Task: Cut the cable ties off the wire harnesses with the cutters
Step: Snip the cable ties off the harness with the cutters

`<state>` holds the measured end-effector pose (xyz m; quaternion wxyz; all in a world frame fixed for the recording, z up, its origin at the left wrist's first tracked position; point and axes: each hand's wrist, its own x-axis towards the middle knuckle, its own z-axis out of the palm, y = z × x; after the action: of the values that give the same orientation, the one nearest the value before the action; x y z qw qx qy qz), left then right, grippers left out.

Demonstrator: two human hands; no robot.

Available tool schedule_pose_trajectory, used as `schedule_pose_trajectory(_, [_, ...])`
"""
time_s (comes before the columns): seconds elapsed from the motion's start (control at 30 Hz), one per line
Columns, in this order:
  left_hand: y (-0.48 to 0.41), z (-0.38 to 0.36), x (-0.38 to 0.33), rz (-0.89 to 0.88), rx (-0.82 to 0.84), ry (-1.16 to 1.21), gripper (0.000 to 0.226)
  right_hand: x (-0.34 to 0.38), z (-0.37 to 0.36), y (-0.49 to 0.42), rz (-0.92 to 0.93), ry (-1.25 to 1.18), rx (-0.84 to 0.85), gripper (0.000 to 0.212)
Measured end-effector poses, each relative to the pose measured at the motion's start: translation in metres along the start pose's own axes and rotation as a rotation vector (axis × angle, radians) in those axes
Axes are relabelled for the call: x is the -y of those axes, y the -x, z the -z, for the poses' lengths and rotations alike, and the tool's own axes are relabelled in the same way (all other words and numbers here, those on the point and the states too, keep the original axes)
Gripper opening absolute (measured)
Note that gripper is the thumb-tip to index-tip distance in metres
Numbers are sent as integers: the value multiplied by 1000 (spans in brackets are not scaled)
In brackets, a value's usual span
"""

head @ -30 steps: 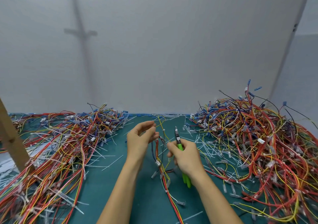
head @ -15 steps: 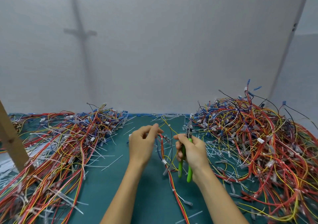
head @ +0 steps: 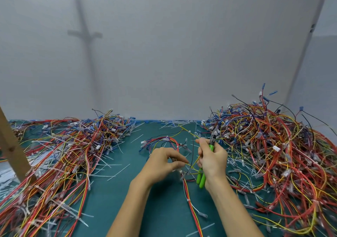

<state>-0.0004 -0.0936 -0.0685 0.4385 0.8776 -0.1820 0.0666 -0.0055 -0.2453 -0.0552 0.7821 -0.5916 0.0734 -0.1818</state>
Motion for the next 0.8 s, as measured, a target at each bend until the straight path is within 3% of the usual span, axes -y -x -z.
schedule_pose_trajectory(0.2, [-4, 0, 6, -19, -105, -141, 22, -1, 1, -1, -9, 49, -35, 16])
schedule_pose_trajectory(0.37, [-4, -1, 12, 117, -330, -230, 23, 0, 2, 0, -34, 28, -25, 15])
schedule_pose_trajectory(0.5, [-5, -2, 17, 254, -469, -204, 19, 5, 1, 3, -80, -96, 91, 14])
schedule_pose_trajectory(0.63, [-6, 0, 26, 447, -543, -14, 19, 6, 0, 6, -126, -127, 173, 12])
schedule_pose_trajectory(0.8, [-5, 0, 34, 607, -543, 511, 24, 3, -1, 6, -105, -31, 131, 16])
